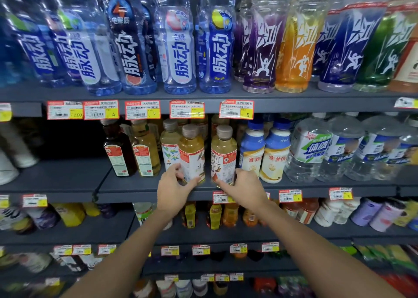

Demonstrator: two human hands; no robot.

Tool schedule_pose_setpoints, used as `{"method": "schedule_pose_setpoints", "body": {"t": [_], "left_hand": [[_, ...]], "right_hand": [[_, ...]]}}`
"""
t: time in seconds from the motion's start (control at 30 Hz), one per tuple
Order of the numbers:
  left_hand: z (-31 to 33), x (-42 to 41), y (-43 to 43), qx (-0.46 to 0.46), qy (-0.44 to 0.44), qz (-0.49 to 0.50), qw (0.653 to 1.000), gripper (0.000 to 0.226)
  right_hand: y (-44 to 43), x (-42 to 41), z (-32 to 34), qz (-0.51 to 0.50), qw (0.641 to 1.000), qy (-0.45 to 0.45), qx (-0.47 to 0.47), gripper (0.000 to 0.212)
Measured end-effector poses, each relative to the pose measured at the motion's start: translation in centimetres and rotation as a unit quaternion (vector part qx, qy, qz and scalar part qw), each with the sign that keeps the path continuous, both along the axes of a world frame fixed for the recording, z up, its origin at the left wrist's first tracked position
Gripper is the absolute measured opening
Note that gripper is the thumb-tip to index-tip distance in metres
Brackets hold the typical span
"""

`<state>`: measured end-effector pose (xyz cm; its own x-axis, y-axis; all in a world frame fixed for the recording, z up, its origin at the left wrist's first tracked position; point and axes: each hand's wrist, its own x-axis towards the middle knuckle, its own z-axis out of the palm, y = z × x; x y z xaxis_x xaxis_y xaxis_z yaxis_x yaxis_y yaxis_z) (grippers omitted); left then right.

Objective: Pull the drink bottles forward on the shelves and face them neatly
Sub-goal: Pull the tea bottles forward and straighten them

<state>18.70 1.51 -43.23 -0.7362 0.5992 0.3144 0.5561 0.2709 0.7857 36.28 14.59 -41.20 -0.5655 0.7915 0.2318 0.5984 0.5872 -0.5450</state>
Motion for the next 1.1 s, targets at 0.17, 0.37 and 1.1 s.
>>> {"method": "schedule_pose_setpoints", "body": {"t": [0.17,0.37,1.1], "left_hand": [[1.1,-0.9,-1.7,0.010,0.037,-0.093,0.995,0.046],[0.8,0.9,-1.4,0.026,0.005,-0.036,0.999,0.056],[1.3,0.6,-0.9,-0.010,0.035,-0.033,0.999,0.040]], "right_hand": [[0.3,0.3,0.4,0.046,0.999,0.012,-0.023,0.062],[-1.3,-1.2,0.9,-0.081,0.994,-0.043,0.053,0.072],[-3.3,-3.1,0.5,-0.116,0.991,-0.057,0.042,0.084]]}}
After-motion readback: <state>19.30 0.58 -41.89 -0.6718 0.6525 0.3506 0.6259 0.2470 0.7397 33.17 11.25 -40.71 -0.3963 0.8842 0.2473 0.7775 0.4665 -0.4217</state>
